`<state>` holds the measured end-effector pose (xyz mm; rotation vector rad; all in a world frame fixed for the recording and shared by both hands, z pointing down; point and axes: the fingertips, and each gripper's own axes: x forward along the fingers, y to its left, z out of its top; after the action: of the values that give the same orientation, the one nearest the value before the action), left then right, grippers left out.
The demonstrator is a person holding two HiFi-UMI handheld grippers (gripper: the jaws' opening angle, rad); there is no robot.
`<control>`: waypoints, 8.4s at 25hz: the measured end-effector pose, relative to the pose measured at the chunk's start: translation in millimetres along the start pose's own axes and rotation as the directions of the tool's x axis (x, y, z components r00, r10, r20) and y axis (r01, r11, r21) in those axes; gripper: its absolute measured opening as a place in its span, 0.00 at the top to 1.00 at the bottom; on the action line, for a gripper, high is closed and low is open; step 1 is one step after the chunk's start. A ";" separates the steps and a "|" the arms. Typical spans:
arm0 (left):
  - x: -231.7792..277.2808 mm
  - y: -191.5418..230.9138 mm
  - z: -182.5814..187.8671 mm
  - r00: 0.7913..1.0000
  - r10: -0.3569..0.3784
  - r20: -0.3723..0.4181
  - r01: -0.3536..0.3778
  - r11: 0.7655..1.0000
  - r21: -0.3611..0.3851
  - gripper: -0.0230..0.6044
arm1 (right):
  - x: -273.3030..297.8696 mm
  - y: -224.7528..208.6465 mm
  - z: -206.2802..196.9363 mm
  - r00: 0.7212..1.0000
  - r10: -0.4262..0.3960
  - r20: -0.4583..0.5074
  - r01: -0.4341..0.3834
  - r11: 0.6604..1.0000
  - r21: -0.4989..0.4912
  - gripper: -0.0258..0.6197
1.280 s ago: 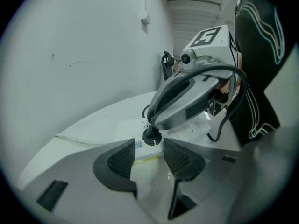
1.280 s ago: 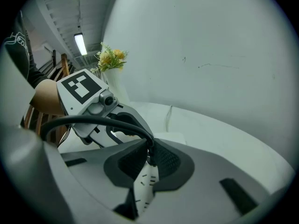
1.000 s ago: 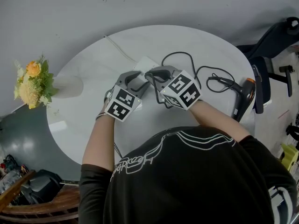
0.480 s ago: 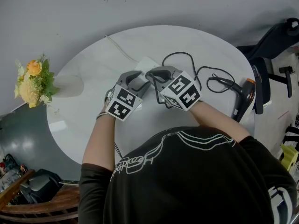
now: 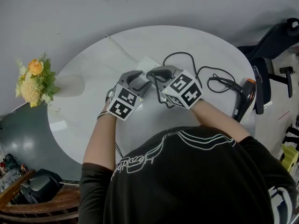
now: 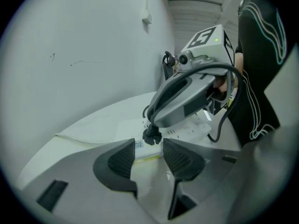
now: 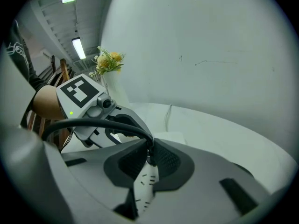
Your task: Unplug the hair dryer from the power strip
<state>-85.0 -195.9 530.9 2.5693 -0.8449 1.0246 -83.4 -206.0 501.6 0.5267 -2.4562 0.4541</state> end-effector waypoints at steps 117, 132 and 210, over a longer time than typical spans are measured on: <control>6.2 -0.2 3.3 0.998 0.021 -0.064 -0.022 1.000 -0.022 0.67 | -5.9 -0.9 3.3 0.996 -0.072 -0.047 0.067 0.992 -0.102 0.92; 6.5 -1.2 4.2 0.998 0.022 -0.065 -0.024 0.999 -0.022 0.67 | -14.2 -2.1 8.8 0.998 -0.052 -0.017 0.051 0.997 -0.058 0.92; -253.4 -208.1 96.2 0.865 0.142 0.482 0.028 0.945 -0.327 0.96 | -269.7 187.2 3.6 0.883 -0.025 0.469 -0.029 0.994 0.108 0.92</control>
<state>-55.9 37.5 283.0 2.5485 -1.1090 0.1786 31.6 25.7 299.3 0.7552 -2.9069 0.5156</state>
